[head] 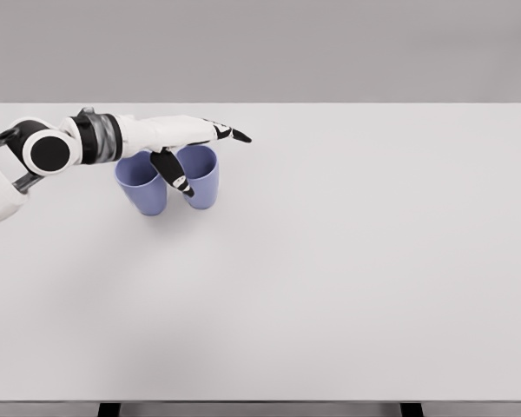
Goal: Place the right cup on the left cup with left arm
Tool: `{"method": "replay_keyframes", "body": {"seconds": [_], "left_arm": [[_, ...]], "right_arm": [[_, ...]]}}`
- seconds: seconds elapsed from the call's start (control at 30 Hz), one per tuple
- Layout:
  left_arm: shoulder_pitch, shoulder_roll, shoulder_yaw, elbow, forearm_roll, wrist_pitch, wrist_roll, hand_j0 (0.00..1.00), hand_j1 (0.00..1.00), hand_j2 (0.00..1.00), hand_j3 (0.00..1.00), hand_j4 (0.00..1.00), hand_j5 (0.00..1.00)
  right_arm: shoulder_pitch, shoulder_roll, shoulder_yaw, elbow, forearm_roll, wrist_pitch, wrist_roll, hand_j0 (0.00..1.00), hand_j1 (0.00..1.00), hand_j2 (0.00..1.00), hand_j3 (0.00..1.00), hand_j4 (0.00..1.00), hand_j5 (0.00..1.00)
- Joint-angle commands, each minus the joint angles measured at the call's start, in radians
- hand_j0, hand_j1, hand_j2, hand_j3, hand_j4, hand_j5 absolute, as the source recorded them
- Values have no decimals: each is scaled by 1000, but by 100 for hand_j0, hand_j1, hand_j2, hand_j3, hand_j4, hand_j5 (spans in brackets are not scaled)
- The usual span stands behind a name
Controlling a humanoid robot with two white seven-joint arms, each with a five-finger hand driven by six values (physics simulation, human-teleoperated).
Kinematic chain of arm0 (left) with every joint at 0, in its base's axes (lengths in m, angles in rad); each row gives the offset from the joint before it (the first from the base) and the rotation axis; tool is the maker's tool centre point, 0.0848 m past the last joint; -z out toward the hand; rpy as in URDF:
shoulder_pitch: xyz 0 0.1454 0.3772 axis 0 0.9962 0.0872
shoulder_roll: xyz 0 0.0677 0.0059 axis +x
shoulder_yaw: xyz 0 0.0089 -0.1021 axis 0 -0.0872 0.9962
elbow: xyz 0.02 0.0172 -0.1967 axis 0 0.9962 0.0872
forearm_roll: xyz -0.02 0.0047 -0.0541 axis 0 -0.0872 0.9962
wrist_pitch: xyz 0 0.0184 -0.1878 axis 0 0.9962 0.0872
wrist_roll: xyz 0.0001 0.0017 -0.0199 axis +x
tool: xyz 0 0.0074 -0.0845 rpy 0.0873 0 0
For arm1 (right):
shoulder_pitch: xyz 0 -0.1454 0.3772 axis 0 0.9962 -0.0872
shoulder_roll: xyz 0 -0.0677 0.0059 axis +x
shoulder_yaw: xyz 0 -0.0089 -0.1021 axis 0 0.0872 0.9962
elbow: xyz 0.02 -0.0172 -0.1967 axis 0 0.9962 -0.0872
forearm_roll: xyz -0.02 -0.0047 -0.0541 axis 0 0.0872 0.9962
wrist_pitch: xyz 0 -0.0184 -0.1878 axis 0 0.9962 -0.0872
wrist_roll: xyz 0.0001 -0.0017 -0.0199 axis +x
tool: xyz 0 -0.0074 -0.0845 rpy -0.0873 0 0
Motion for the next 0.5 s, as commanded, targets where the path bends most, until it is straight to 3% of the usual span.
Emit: {"method": "replay_keyframes", "body": {"seconds": [0.0, 0.47], "left_arm": [[-1, 1, -1, 1, 2, 1, 2, 100, 100, 100, 100, 100, 100], [-2, -10, -1, 17, 8, 0, 2, 100, 100, 100, 100, 100, 100]], "right_arm": [[2, 0, 2, 0, 1, -1, 0, 100, 100, 100, 100, 100, 100], [0, 0, 0, 0, 1, -1, 0, 100, 100, 100, 100, 100, 100]]}}
